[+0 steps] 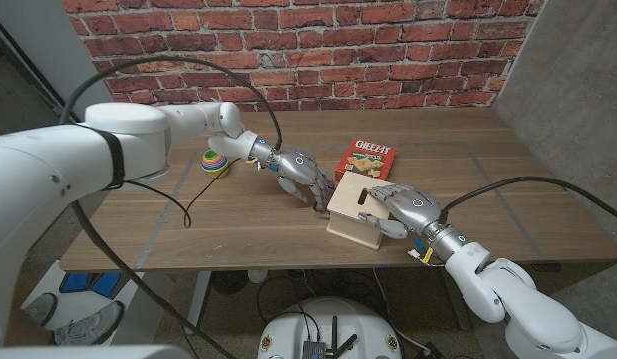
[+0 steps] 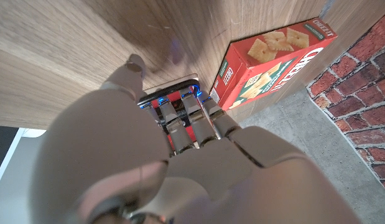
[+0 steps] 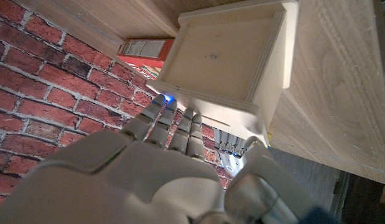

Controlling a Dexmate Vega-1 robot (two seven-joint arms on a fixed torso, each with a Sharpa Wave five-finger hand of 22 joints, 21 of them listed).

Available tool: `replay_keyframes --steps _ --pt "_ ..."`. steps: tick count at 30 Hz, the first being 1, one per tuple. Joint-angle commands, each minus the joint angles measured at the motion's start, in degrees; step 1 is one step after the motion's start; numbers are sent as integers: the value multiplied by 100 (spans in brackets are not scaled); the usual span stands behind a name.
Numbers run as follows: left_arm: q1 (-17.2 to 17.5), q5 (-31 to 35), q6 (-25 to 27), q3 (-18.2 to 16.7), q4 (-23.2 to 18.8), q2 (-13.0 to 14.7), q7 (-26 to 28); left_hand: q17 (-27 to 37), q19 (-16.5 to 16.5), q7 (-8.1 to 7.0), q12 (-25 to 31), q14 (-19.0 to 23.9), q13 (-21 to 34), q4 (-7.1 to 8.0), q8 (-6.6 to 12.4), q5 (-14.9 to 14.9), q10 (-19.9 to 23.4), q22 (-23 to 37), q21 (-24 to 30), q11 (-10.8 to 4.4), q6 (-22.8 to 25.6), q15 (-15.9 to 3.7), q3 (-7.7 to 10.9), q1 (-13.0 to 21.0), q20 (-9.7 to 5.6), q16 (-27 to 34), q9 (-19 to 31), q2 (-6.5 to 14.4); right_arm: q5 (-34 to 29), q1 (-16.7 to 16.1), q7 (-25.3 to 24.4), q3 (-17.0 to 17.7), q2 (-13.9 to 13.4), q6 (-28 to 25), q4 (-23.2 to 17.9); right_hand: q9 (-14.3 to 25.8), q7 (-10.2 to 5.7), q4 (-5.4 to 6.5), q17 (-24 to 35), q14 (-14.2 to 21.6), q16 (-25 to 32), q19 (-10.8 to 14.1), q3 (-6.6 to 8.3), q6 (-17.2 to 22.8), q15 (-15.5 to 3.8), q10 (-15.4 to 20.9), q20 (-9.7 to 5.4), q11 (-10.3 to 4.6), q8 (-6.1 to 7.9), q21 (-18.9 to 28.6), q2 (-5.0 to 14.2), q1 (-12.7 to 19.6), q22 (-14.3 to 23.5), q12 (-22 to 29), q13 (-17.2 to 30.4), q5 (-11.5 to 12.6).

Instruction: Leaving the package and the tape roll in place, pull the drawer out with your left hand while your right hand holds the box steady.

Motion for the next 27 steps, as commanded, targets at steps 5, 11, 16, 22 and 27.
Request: replay_keyframes --steps 5,11,16,22,27 --pt "-13 78 22 -34 91 15 0 32 52 10 6 101 31 -3 8 27 82 13 21 5 104 -1005 -24 65 -889 8 29 41 96 76 120 -33 -46 47 26 9 36 7 17 102 31 76 58 35 -231 45 -206 16 2 46 134 -42 31 27 13 -7" --pt "-4 120 13 -62 94 43 0 37 51 12 6 149 32 -1 -3 29 106 13 20 4 109 -1009 -20 75 -889 21 30 66 96 121 160 -64 -50 54 41 10 35 12 15 92 13 90 67 38 -231 44 -210 28 -1 45 133 -48 31 24 14 -8" --pt "-2 157 20 -89 124 56 0 39 50 4 7 189 32 -5 -11 28 133 13 18 8 122 -1012 -23 84 -888 26 31 72 87 179 199 -95 -53 74 58 10 36 13 13 83 0 97 76 27 -234 41 -212 25 -7 44 134 -47 31 21 14 -7" --pt "0 204 24 -122 132 81 0 39 47 10 7 207 32 -7 -17 27 148 13 16 9 128 -1014 -24 90 -889 27 31 75 64 225 250 -134 -38 59 73 10 39 15 12 86 -8 103 83 26 -231 42 -216 32 -10 42 134 -49 31 20 15 -7" --pt "7 233 32 -153 143 103 0 40 45 10 6 226 33 -8 -18 27 162 13 15 11 143 -1015 -25 94 -890 28 32 78 34 256 269 -172 -18 46 85 11 38 14 9 84 -18 104 91 26 -223 41 -218 30 -11 39 134 -47 31 18 15 -7"
